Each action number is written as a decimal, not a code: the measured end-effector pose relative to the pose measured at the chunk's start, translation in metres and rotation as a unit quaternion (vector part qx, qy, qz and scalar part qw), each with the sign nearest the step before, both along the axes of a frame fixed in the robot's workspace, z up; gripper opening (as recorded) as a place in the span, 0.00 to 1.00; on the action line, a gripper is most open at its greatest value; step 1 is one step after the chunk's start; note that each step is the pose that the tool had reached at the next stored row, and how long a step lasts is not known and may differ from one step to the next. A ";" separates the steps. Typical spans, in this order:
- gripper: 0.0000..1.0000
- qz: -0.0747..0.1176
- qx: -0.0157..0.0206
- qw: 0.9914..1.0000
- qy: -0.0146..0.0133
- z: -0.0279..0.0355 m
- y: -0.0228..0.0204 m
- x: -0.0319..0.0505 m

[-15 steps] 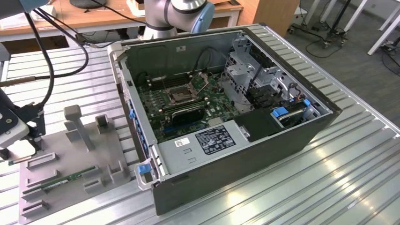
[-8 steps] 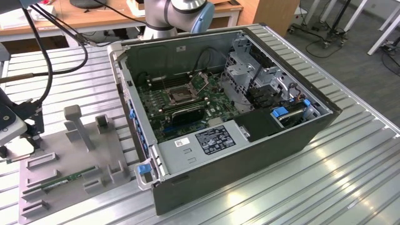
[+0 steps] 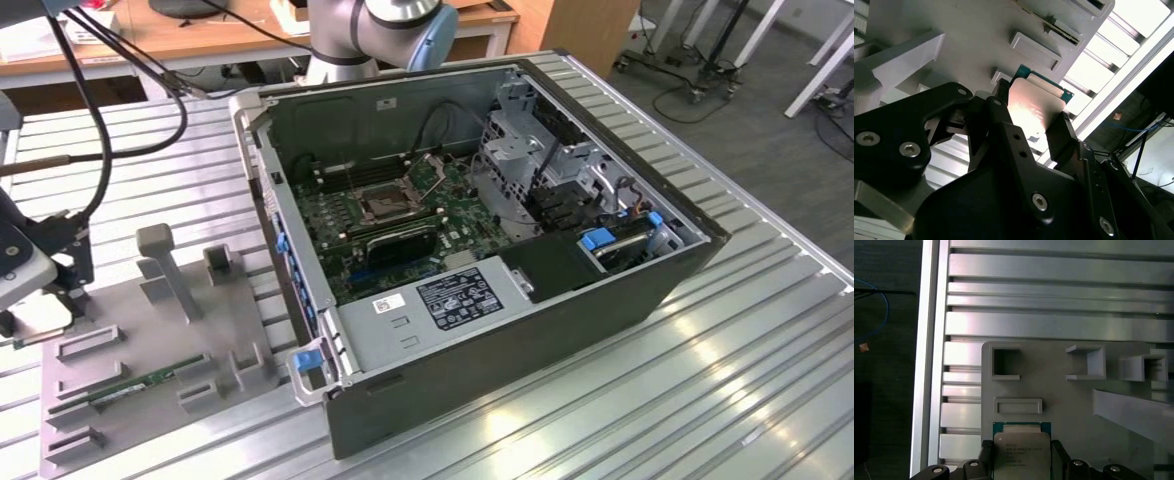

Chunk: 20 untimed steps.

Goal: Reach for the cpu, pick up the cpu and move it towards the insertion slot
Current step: 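Pick up the cpu and move it towards the insertion slot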

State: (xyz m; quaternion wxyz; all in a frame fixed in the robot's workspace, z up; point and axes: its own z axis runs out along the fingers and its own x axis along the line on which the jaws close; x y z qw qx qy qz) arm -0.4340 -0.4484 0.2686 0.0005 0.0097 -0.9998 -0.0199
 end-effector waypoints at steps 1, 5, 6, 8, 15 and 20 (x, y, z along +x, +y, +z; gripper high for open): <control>0.54 0.000 0.000 1.000 0.000 0.0006 0.0000 0.0000; 0.54 0.000 0.000 1.000 0.000 0.0029 0.0000 0.0000; 0.54 0.000 0.000 1.000 0.000 0.0036 0.0000 0.0000; 0.54 0.000 0.000 1.000 0.000 0.0053 0.0000 0.0000; 0.54 0.000 0.000 1.000 0.000 0.0075 0.0000 0.0000; 0.54 0.000 0.000 1.000 0.000 0.0090 0.0000 0.0000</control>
